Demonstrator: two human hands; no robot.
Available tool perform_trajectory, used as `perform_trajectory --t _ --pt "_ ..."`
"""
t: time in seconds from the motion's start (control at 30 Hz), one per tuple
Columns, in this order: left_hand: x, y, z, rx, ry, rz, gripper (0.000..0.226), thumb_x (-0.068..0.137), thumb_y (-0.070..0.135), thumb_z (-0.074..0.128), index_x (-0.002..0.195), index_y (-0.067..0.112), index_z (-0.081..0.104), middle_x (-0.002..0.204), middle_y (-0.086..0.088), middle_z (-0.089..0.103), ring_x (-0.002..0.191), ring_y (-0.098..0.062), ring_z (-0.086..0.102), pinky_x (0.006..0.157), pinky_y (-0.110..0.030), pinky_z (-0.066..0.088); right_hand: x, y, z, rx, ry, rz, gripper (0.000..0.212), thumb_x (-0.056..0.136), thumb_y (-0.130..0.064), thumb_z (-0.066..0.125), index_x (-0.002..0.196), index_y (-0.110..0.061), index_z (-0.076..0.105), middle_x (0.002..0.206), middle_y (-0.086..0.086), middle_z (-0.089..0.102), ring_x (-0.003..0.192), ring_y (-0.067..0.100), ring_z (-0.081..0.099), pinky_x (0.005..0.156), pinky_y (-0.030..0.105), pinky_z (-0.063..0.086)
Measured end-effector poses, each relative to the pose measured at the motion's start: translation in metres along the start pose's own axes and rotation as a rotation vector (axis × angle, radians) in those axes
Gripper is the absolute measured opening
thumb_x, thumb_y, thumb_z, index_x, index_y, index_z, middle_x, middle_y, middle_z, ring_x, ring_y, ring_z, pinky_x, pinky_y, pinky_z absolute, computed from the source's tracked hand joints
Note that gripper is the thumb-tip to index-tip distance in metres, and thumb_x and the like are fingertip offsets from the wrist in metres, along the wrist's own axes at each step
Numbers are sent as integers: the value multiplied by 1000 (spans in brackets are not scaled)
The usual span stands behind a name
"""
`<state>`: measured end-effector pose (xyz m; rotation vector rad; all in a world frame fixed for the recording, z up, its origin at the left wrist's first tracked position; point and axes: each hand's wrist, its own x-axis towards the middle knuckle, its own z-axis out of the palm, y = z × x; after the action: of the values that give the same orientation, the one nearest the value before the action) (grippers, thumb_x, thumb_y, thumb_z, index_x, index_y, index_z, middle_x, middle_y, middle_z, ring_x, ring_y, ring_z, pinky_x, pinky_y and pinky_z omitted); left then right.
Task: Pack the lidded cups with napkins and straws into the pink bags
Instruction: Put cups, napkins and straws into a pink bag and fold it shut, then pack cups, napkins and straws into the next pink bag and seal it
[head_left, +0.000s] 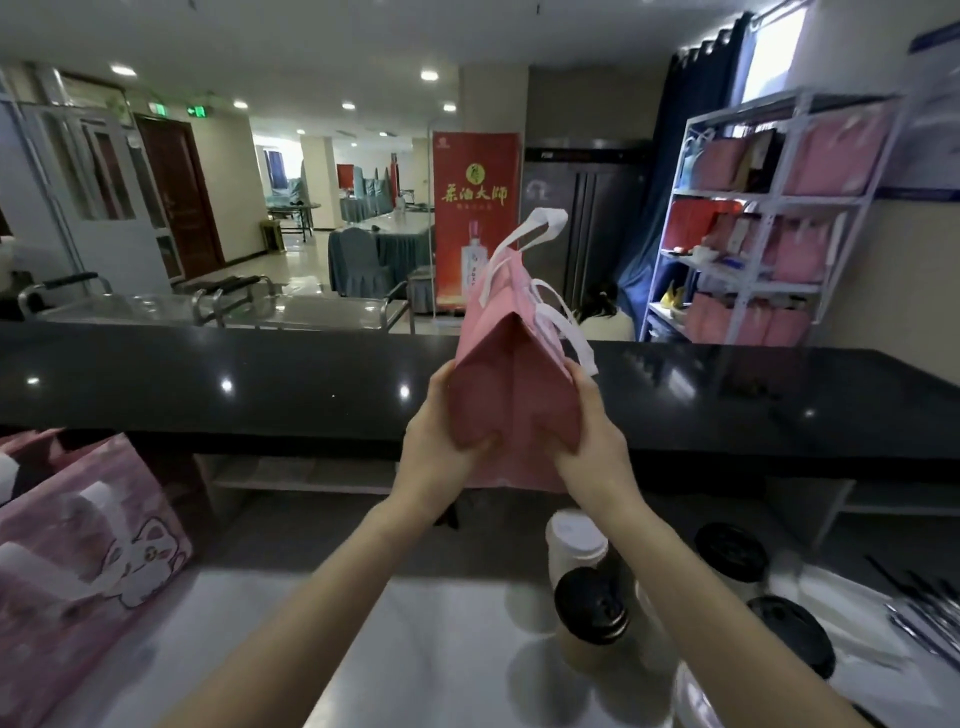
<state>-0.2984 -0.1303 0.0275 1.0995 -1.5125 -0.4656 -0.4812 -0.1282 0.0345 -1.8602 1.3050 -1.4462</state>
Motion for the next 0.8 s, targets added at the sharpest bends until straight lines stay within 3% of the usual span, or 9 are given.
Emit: perform_trajectory --t 0.07,0.17,0.33,0.6,0.8 --pt "21 -21 5 -1 -21 -2 88 65 25 82 134 47 33 109 23 60 101 13 56 76 -6 46 22 12 12 -32 -4 40 82 84 -14 62 138 -60 21 98 -26 57 84 -17 56 60 0 41" --pt "47 -50 13 11 -51 -14 89 68 24 83 138 42 31 113 20 58 106 10 55 82 -2 43 48 34 29 -72 -10 98 86 83 -9 61 139 -59 19 115 -11 58 96 1 56 69 5 40" --pt "92 -80 27 59 -78 16 92 70 19 82 144 30 29 134 6 54 122 -9 52 102 -32 45 90 59 53 -122 58 124 88 82 -3 60 143 -52 20 137 -4 50 118 13 51 89 23 41" --pt "138 -106 43 117 -87 -58 91 75 28 78 145 34 20 133 4 54 119 -15 55 96 -39 49 144 79 71 -205 80 136 82 84 -6 60 147 -41 21 143 -1 45 124 19 50 97 28 41" --pt "130 -110 23 155 -95 -68 79 81 32 73 143 40 24 129 11 56 115 -7 55 92 -29 48 130 68 67 -391 121 -33 84 87 -15 65 147 -44 14 154 0 27 136 21 35 106 38 37"
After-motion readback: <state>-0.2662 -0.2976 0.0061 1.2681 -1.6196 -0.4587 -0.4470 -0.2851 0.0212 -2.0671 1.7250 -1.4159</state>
